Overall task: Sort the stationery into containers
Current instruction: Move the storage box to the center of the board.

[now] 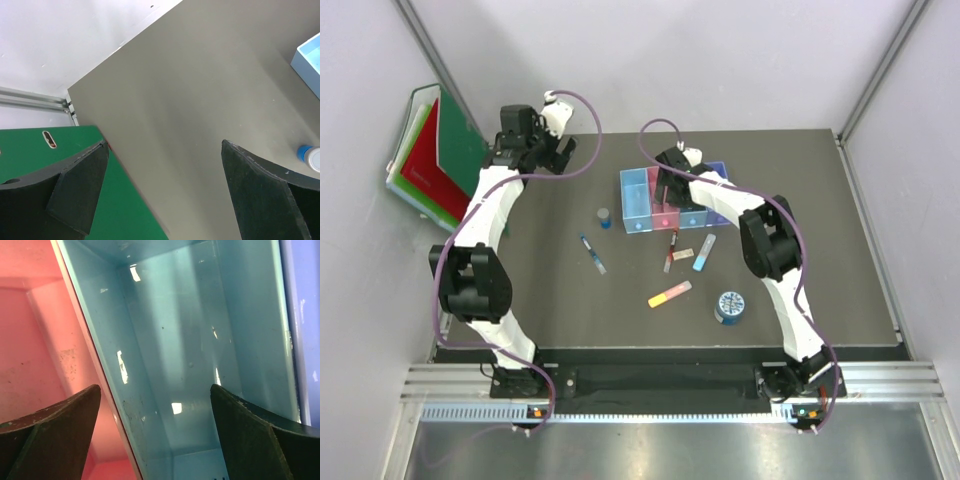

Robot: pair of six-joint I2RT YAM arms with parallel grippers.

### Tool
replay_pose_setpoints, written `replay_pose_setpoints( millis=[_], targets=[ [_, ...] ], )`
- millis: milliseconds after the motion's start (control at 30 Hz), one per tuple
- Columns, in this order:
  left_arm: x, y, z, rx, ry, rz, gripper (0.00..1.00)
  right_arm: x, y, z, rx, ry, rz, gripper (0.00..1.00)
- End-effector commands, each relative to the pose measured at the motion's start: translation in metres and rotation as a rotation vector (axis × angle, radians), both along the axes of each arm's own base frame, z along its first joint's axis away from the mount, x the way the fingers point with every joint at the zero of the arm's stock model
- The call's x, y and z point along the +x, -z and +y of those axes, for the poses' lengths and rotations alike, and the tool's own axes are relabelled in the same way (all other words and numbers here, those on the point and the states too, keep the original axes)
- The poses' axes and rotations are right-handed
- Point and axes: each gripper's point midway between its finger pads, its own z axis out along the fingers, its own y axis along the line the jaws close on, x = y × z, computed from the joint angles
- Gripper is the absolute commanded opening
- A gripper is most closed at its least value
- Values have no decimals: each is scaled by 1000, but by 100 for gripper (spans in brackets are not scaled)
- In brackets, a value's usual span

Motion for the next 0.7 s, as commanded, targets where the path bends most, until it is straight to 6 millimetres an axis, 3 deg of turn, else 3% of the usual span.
replay_pose_setpoints(
  millis=[0, 667],
  targets=[
    [8, -24, -6, -31, 20, -58, 99, -24, 7, -13, 27, 92, 98, 91],
    [3, -19, -6, -17, 29, -53, 99, -45, 35, -1, 102, 130, 200, 89]
  ],
)
